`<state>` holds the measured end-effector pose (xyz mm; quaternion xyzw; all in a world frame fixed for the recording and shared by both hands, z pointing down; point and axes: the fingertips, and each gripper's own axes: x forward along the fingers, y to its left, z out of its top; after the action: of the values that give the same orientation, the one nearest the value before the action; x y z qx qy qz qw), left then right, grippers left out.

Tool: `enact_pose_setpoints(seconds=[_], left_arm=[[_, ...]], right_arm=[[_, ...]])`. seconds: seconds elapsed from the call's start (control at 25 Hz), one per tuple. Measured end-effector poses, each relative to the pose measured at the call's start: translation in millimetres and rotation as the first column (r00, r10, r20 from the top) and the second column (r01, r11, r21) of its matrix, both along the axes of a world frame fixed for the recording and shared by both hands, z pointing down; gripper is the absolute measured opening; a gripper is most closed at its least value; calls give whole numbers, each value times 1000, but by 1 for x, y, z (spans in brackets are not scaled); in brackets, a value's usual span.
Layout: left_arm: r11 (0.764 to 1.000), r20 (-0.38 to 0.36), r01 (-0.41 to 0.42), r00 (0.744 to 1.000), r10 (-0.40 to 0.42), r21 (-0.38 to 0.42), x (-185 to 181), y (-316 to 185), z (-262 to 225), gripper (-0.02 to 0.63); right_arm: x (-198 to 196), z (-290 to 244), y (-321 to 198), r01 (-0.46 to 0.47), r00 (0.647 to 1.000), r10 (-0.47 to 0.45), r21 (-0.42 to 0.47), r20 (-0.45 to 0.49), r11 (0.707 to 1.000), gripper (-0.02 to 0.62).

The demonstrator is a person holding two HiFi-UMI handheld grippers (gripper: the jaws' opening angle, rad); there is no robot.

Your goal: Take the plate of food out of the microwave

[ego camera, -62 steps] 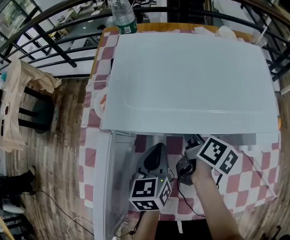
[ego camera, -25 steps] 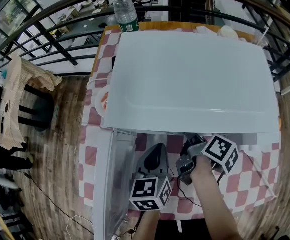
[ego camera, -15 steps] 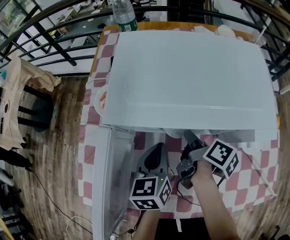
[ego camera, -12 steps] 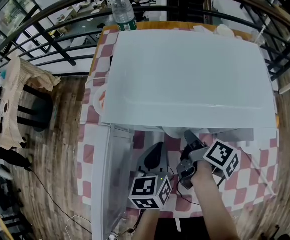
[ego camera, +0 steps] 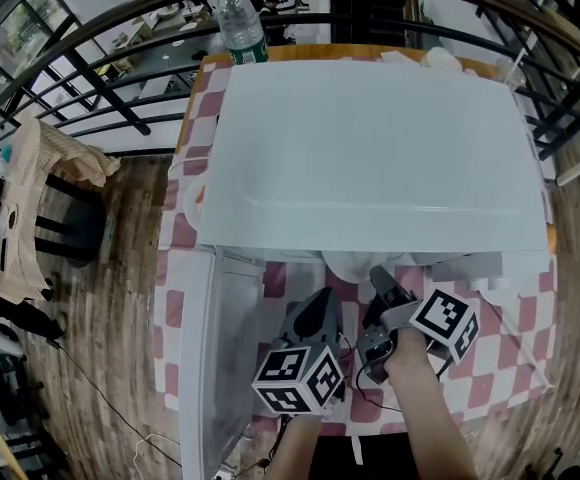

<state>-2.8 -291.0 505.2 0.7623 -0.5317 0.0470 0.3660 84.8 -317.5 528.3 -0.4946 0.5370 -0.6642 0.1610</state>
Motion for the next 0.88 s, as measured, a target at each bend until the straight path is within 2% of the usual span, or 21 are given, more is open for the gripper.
enact_pose_setpoints(seconds=[0.16,0.24,0.36,0.68,0.84,0.88], left_arm=[[1000,-33,-9,999,9,-15,5,-2,2,69],[1000,-54,-5,999,4,-28,6,-2,4,69],[999,-48,-12,999,10,-32,7,-1,6,69],[999,-36,-15,999,14,-38,8,1,10,71],[999,-31,-16,999,15,-34,7,1,9,71],[999,-31,-16,999,15,-33,7,1,9,71]], right_arm=[[2,0,0,3,1000,-3,9,2,1000,15],[2,-1,1,3,1000,-3,12,6,1000,14],[4,0,2,7,1000,-7,19,-1,1000,16],[-2,5,-3,27,1000,-27,3,-7,1000,92],[-8,7,-7,41,999,-41,-3,-24,999,86],[-8,7,-7,40,999,-40,-1,-23,999,31]])
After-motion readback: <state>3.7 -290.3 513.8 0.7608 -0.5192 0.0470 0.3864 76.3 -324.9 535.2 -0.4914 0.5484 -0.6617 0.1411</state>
